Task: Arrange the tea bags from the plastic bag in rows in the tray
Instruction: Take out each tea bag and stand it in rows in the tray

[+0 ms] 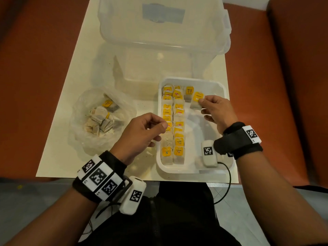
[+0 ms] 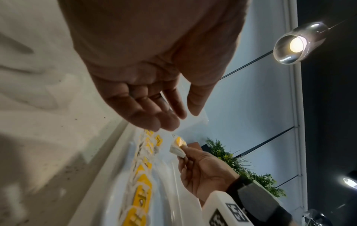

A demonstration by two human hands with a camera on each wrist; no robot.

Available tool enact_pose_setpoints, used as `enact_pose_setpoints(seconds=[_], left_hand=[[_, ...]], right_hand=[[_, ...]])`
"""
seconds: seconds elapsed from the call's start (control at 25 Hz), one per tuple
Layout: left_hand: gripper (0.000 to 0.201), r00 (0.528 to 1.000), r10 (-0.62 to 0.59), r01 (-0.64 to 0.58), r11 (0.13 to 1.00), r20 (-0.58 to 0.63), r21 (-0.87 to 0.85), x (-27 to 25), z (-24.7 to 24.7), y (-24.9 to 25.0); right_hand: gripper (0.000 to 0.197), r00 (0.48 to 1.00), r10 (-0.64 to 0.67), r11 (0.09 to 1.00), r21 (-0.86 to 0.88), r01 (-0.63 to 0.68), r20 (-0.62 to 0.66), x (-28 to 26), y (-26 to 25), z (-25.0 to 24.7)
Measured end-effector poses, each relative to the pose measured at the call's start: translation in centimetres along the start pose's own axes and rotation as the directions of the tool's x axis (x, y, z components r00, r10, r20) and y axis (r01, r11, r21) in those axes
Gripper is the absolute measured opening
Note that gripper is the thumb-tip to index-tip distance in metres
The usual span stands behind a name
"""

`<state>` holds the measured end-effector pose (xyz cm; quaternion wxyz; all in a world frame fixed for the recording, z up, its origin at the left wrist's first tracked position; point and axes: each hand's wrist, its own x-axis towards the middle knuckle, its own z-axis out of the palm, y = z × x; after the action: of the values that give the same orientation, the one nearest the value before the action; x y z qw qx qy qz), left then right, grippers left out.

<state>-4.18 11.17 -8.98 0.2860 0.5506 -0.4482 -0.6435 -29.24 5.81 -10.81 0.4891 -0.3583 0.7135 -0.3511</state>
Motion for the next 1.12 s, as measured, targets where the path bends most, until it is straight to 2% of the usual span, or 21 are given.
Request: enact_pose_setpoints(seconds=[0.2,0.32,0.48,0.56,0.6,0.72,1.0,1.12], left_hand=[[0.01,0.999,-0.035,0.034,0.999,-0.031,-0.021,-0.7,-1.1,-0.9],[0.011,0.998,-0.037,0.036,0.999,-0.049,-0.022,-0.9,-1.6,-0.9],[0.011,0.996,-0.054,0.052,0.998,-0.072,-0.025,-1.1,-2.4,-1.0],[0.01,0.996,-0.063,0.062,0.998,-0.066,-0.023,-1.2,-2.4,-1.1],[0.011,0.996,-0.069,0.068,0.997,-0.058,-0.019,-1.3,-2.4,-1.2],[0.011,0.996,-0.084,0.084,0.996,-0.031,-0.003,-1.4,-2.2,-1.4],[0.011,0.997,-0.077,0.077,0.997,-0.025,0.009,-1.4,-2.6,-1.2],[0.011,0.997,-0.059,0.06,0.998,-0.051,0.014,-1.6,-3.5,-1.0]], right_hand=[[0.007,0.998,0.061,0.993,-0.098,-0.061,-0.011,3.8,0.5,1.0],[0.005,0.999,0.054,0.988,-0.144,-0.055,-0.009,4.9,0.7,2.1],[0.017,0.998,0.044,0.981,-0.186,-0.052,-0.045,5.9,1.3,2.8],[0.014,0.997,0.023,0.971,-0.237,-0.041,-0.077,6.5,1.6,2.8],[0.009,0.996,0.014,0.963,-0.268,-0.038,-0.093,6.7,1.6,2.9],[0.014,0.992,-0.003,0.944,-0.327,-0.038,-0.127,7.1,1.8,2.8],[0.016,0.987,-0.037,0.939,-0.344,-0.019,-0.156,6.4,1.8,2.6],[0.012,0.976,-0.102,0.939,-0.344,0.031,-0.19,5.2,1.0,3.0]])
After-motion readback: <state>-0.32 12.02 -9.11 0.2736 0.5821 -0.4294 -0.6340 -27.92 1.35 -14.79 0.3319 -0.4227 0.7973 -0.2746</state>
